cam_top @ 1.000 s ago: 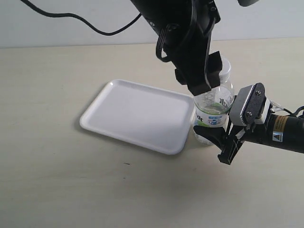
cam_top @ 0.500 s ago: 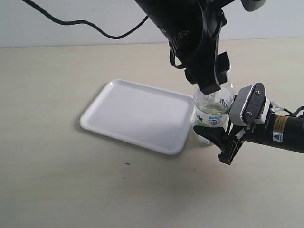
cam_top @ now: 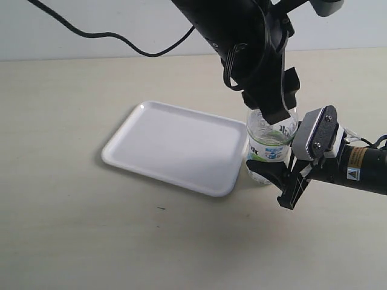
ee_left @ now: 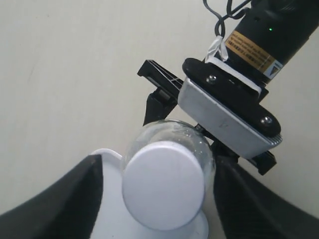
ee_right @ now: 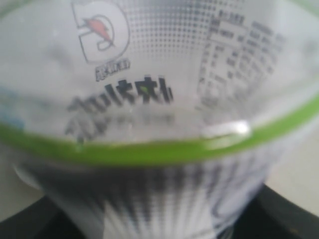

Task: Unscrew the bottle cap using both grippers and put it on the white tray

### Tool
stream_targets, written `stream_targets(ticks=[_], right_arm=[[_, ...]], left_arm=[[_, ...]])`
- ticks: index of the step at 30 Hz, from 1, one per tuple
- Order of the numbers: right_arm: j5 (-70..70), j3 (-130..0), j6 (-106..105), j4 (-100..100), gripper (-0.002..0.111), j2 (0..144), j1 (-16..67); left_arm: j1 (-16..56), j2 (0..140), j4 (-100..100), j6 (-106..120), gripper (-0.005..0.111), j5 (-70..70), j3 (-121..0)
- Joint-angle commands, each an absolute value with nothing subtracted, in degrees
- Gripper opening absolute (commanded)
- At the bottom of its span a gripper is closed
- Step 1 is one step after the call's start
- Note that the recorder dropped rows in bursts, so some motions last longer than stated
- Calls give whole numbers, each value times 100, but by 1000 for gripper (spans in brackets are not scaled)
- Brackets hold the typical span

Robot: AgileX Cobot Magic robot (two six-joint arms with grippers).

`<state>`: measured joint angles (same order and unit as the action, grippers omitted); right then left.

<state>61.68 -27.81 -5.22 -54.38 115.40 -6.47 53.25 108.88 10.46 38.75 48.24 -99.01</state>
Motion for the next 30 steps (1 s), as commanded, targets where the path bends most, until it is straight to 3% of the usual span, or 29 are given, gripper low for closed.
stream_targets(ticks=[1,8,13,20,27,30], right_arm=[[5849,-2790,-631,-5378,0,11579,-665],[5849,-2790,-631,-5368,0,11579,-665],[5849,-2790,-631,-5368,0,11579,-665],[5849,-2790,-631,-5357,0,11579,-665],[5849,-2790,-594,-5355,0,11579,-665],[5849,-2790,-594,-5355,0,11579,-665]], left_arm=[[5331,10866,1119,3832,45,4822,-9927],[5331,10866,1119,3832,0,4811,-9927],[5331,10866,1132,3643,0,4811,-9927],[5331,10866,1132,827,0,4663,-9927],[5331,10866,1052,119,1,4671,-9927],[5313,10866,957,159,21,4682,-10032]])
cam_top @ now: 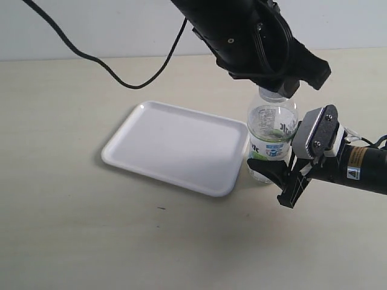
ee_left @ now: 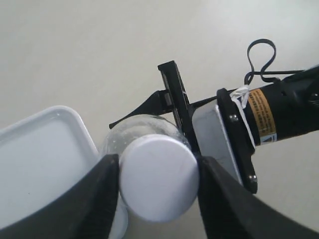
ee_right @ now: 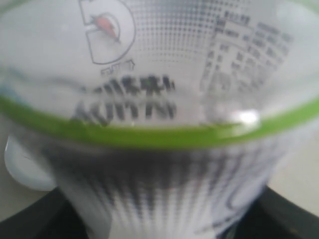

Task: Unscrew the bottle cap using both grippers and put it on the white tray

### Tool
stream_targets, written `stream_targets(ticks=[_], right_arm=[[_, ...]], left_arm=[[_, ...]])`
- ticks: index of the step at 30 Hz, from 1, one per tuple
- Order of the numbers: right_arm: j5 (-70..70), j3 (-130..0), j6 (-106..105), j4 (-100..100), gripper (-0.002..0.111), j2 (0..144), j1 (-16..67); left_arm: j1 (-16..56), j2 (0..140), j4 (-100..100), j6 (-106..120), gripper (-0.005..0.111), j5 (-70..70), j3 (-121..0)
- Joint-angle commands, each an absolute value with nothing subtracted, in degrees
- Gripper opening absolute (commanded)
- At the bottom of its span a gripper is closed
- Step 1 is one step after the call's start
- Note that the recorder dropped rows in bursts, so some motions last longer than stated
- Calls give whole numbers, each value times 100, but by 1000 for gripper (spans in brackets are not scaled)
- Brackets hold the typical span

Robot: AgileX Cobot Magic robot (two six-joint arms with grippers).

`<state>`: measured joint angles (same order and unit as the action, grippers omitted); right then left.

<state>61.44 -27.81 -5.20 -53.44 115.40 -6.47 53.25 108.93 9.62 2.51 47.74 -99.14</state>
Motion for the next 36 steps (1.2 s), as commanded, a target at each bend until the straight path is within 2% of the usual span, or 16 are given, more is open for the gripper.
stream_targets(ticks=[1,2,3,5,11,16,24,36], right_arm=[[5839,-2790,-594,-5355,0,11579,-665],[5839,-2790,-594,-5355,0,11579,-665],[5839,-2790,-594,-5355,0,11579,-665],[5818,-2790,-594,-5355,0,11579,-665],[5697,-2790,-594,-5355,0,11579,-665],[5662,-2790,-606,-5355,0,11579,-665],[5515,-2790,-889,-5355,0,11579,-665],[5513,-2790,-934,-5355,0,11579,-665]], left_arm=[[5313,10866,957,162,36,4682,-10138],[5313,10866,957,162,44,4682,-10186],[5313,10866,957,172,60,4682,-10265],[5313,10866,957,409,68,4748,-10360],[5313,10866,946,1262,69,5325,-10658],[5313,10833,890,3596,69,6329,-10926],[5313,10869,853,6946,69,6415,-10926],[5334,11195,745,7361,69,5902,-10926]])
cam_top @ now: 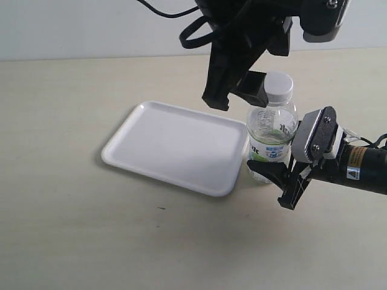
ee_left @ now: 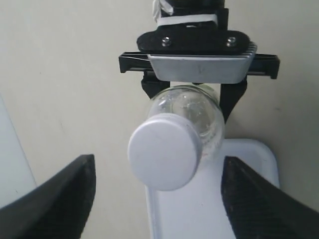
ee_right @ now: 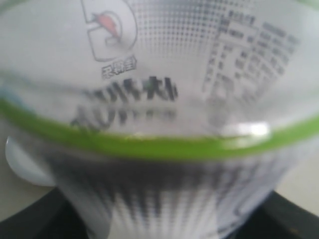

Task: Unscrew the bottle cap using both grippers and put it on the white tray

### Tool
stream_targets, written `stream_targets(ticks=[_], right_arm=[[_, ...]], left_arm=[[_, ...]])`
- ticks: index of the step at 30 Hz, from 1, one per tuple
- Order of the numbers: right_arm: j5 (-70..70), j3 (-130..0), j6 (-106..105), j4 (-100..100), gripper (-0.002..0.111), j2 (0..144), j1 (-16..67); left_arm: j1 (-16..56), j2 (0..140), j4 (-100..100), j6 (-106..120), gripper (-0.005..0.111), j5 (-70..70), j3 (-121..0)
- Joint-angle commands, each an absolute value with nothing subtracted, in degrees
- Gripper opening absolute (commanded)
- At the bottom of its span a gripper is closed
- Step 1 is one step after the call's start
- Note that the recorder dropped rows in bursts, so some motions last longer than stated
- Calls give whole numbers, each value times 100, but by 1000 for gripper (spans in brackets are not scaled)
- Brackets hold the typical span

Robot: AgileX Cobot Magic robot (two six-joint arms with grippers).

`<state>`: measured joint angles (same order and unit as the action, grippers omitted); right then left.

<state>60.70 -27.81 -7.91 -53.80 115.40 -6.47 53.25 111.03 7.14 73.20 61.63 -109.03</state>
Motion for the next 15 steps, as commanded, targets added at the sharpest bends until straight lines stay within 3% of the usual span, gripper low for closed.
stream_targets(ticks=[1,12,15], right_arm=[[5513,-2790,-934,-5355,0,11579,-665],[5523,-2790,-935,-5355,0,11579,-665],[5523,-2790,-935,-5355,0,11579,-665]], left_arm=[[5334,11224,745,7364,69,5879,-10926],[5334,11301,791,7364,68,5815,-10926],[5334,11301,860,7326,59,5837,-10926]])
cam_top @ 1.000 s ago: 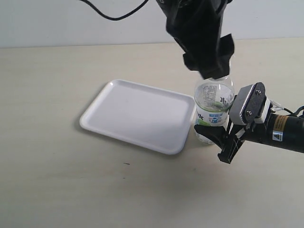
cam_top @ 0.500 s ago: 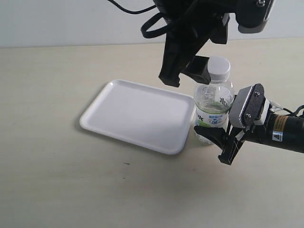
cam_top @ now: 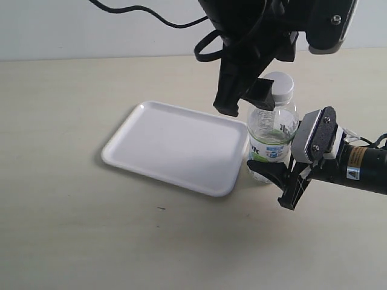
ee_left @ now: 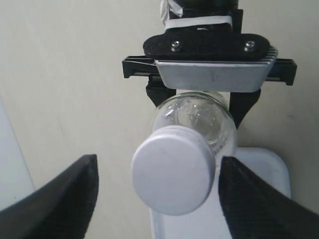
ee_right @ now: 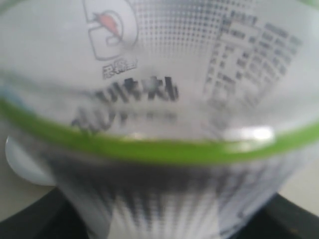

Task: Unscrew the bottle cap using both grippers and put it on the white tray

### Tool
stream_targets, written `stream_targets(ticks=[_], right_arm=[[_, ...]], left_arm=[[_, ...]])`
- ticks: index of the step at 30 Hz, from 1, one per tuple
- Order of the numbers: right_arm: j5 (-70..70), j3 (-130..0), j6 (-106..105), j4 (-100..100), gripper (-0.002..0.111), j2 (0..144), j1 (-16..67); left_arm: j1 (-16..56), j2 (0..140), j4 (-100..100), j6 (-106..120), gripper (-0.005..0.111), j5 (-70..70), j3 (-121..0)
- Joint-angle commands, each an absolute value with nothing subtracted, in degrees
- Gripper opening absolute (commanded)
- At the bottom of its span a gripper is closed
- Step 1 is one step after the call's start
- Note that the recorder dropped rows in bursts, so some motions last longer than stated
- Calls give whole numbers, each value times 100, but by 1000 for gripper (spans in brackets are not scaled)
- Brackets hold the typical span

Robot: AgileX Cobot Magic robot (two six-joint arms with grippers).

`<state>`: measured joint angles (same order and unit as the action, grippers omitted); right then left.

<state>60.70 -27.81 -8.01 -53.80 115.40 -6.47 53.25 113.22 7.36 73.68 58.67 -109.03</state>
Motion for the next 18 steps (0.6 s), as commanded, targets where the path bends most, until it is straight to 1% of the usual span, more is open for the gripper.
stream_targets(ticks=[1,3,5,9,11,13,17,18], right_arm=[[5523,-2790,-935,-5355,0,11579,-665],[5523,-2790,-935,-5355,0,11579,-665],[5523,-2790,-935,-5355,0,11579,-665],[5535,-2790,-935,-5355,0,11579,-665],[5535,-2790,-935,-5355,0,11579,-665],[5535,-2790,-935,-5355,0,11579,-665],[5535,-2790,-935,-5355,0,11579,-665],[5535,-2790,-935,-5355,0,11579,-665]], left_arm=[[5334,11301,874,7326,55,5853,-10926],[5334,11301,884,7326,48,5867,-10926],[5334,11301,910,7326,45,5867,-10926],[5334,11301,1019,7326,44,5932,-10926],[5334,11301,1081,7326,42,6042,-10926],[5334,11301,1133,7326,31,6127,-10926],[5334,11301,1133,7300,0,6155,-10926],[5334,11301,1133,7238,0,6155,-10926]])
